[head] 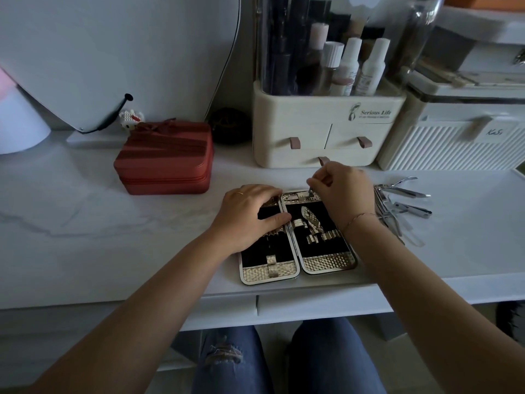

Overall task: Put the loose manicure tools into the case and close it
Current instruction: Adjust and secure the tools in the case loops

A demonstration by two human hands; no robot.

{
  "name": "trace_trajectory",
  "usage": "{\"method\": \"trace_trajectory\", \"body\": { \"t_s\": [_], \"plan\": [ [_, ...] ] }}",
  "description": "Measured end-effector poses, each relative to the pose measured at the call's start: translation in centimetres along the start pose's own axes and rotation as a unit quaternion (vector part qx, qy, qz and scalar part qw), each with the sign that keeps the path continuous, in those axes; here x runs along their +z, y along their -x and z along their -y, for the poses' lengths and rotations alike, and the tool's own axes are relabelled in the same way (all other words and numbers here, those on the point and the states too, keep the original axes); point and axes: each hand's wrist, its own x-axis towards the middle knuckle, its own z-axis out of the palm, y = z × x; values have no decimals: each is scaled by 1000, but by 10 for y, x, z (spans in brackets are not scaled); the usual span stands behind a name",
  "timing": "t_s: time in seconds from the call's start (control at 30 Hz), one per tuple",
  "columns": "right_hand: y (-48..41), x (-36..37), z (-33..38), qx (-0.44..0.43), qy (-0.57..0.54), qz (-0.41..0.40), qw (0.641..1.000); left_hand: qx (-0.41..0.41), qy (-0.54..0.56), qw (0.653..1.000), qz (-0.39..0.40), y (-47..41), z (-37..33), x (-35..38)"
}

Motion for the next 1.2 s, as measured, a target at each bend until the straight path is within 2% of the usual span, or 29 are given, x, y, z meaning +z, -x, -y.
{"method": "trace_trajectory", "body": {
  "t_s": [0.13,0.33,0.47,0.57,0.93,1.07,1.2],
  "plan": [
    [2,1,0,-61,17,23,998,1,3,1000,-5,-1,0,1],
    [-1,-9,-9,-107,-55,84,989,-13,23,1000,2,-6,-2,-2],
    [-2,-10,-12,-97,-80,98,987,-93,169,981,1,-22,-17,-5],
    [-1,-8,-13,-91,-88,90,988,-133,208,969,-24,-34,-29,1],
    [-3,-3,-18,-60,-101,79,990,-135,207,967,-66,-38,-30,8],
    [0,-4,-20,-70,-108,76,989,-130,169,976,-51,-38,-25,7],
    [3,-15,-29,-32,-170,69,982,-114,124,984,-52,-38,-23,7]
  ]
}}
